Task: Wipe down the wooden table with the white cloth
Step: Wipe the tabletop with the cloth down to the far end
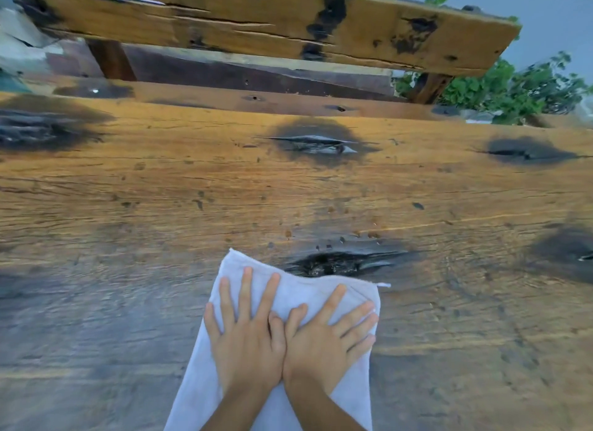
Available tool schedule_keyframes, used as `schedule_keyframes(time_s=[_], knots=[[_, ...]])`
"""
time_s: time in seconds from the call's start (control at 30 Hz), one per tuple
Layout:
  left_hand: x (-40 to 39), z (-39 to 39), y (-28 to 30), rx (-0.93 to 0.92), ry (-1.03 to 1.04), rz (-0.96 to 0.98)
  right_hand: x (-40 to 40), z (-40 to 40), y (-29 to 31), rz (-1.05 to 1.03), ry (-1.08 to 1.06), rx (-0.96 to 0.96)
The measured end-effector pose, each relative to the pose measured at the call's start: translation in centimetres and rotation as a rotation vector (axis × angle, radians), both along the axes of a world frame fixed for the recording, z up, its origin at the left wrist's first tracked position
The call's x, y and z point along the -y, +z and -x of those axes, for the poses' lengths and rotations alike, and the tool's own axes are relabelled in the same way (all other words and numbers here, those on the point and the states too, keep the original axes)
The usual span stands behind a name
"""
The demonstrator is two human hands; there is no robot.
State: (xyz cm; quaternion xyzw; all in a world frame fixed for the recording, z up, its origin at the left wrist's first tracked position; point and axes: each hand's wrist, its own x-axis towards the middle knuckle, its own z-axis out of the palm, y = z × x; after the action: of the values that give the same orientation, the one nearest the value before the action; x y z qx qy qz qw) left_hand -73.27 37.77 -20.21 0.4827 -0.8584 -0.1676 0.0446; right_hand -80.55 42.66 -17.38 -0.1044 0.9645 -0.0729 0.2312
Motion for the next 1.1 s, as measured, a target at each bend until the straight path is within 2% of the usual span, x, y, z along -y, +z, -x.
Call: schedule_keyframes(time_s=[0.13, 0.23, 0.37, 0.47, 0.63, 1.1], knots=[[3.9, 4.3, -0.9, 0.015, 0.081, 0.012, 4.7, 3.7, -2.4, 0.024, -0.049, -0.17], [7.0, 7.1, -1.2, 0.015, 0.069, 0.027, 7.6, 6.0, -3.7, 0.037, -0.136, -0.257], [9.9, 10.4, -1.2, 0.041, 0.072, 0.027, 10.5, 9.8, -4.3, 0.114, -0.064, -0.343], [12.0, 12.8, -1.2, 0.032, 0.097, 0.022, 12.5, 12.4, -4.5, 0.095, -0.011, -0.338], [14.8, 15.6, -1.5, 0.024, 0.108, 0.038, 15.5, 15.2, -4.4, 0.113, -0.049, -0.298], [23.1, 24.1, -1.7, -0.003, 0.143, 0.093, 23.8, 23.7, -4.4, 0.139, 0.003, -0.334]])
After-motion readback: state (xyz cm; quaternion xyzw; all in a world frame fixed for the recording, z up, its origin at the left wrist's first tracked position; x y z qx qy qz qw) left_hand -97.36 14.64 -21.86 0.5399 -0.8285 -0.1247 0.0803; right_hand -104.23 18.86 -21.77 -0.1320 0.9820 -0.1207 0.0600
